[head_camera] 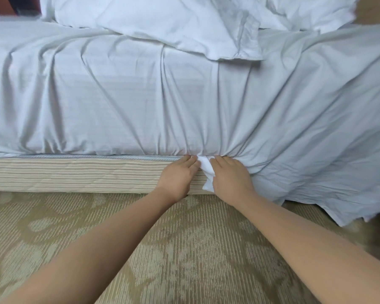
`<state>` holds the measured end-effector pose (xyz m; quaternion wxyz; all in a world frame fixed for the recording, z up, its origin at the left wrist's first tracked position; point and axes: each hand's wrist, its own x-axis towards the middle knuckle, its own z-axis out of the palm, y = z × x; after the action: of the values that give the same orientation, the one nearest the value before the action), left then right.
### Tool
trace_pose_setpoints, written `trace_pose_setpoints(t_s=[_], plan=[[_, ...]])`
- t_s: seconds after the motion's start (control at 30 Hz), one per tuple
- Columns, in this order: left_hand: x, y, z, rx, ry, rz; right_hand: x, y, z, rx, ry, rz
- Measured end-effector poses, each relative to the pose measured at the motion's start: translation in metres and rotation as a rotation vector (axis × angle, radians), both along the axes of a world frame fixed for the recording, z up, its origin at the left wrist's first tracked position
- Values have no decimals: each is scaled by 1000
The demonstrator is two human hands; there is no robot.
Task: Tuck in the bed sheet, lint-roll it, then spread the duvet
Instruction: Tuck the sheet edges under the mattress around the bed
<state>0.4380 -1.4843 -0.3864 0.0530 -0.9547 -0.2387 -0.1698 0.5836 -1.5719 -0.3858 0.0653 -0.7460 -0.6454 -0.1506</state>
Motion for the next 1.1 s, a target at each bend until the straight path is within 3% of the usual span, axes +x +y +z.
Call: trace_pose_setpoints(t_s=[0.1,0.17,0.23,0.37,0.43,0.53,0.63,0.73,0.83,0.93,1.0,1.1], plan=[[2,5,-4,39,-36,-19,9,-23,-15,100,-18,144],[7,0,-2,-22,-22,-2,10,-29,-17,-39,216,26],[14,-7,-1,-71,10,96,11,-23,-20,-155,653,-254],[31,-15,5,-218,-26,256,5,-6,-8,-33,1939,-701],[38,-16,4,-312,-128,294,8,2,-5,50,2251,-728],[43,-16,-2,-484,-237,331,14,19,-11,213,2515,-630],[47,-15,-4,-669,-339,430,21,31,-13,353,2546,-682],[52,-14,-1,-760,-442,443,37,27,-4,529,2370,-768],[55,-20,5,-769,-493,320,51,16,10,848,2179,-871],[53,-25,5,-642,-457,165,50,13,22,1094,2009,-838],[49,-25,1,-439,-420,74,46,15,23,1159,1922,-829],[41,-20,-8,-152,-322,-37,38,10,4,991,1522,-708]])
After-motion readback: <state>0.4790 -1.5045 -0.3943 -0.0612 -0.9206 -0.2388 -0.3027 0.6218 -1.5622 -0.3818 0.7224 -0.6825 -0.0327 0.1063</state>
